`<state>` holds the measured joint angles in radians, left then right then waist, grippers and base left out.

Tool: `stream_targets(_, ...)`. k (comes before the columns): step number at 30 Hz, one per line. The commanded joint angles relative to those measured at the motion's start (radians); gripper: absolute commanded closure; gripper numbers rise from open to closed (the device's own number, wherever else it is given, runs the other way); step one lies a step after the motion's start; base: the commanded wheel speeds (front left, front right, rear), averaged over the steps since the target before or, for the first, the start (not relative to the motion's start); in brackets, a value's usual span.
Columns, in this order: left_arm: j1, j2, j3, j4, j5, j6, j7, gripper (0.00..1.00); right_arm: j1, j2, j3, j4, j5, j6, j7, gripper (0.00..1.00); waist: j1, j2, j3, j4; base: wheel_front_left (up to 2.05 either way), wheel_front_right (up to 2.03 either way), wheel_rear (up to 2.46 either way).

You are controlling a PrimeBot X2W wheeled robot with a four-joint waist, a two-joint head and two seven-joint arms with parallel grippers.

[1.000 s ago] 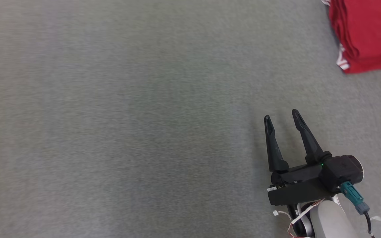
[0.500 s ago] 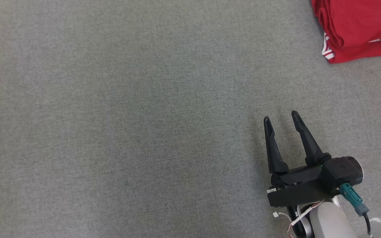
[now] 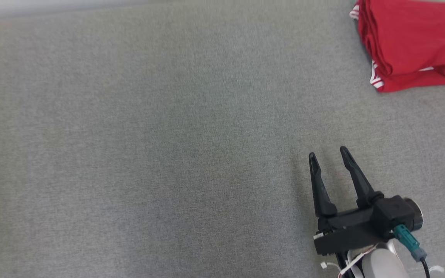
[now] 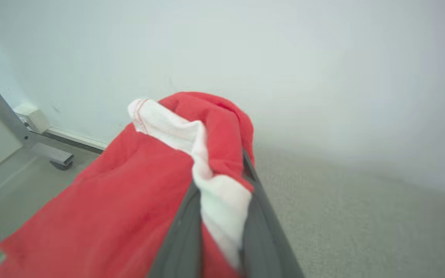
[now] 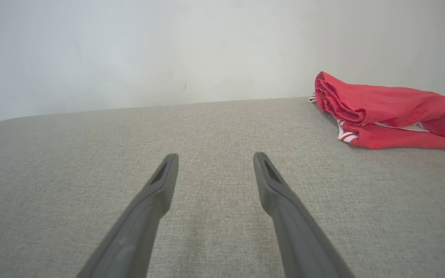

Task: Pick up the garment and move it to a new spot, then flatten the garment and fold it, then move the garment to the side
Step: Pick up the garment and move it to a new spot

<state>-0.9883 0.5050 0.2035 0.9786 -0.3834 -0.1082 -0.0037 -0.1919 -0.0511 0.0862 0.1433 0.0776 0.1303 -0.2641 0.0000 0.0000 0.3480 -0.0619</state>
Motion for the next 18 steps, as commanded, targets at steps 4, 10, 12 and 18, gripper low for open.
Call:
stream_targets(4, -0.029, -0.032, -0.034, -0.087, -0.017, -0.016, -0.111, 1.0, 0.031, 0.002, 0.005, 0.01, 0.003, 0.001, 0.0, 0.0, 0.0, 0.0, -0.07, 0.01, 0.0, 0.0, 0.0)
stream_targets(10, -0.061, -0.101, -0.146, -0.272, -0.135, -0.024, -0.093, 1.0, 0.05, 0.001, 0.01, 0.021, 0.016, 0.001, 0.0, 0.0, 0.0, 0.0, -0.118, -0.009, 0.0, 0.0, 0.0)
stream_targets(12, -0.055, -0.096, -0.191, -0.353, -0.176, -0.021, -0.063, 1.0, 0.052, 0.001, 0.017, 0.021, 0.025, 0.001, 0.0, 0.0, 0.0, 0.0, -0.129, -0.024, 0.0, 0.0, 0.0)
stream_targets(18, -0.024, -0.119, -0.282, -0.543, -0.246, -0.021, -0.012, 1.0, 0.058, 0.001, 0.031, 0.028, 0.055, 0.001, 0.0, 0.0, 0.0, 0.0, -0.146, -0.075, 0.0, 0.0, 0.0)
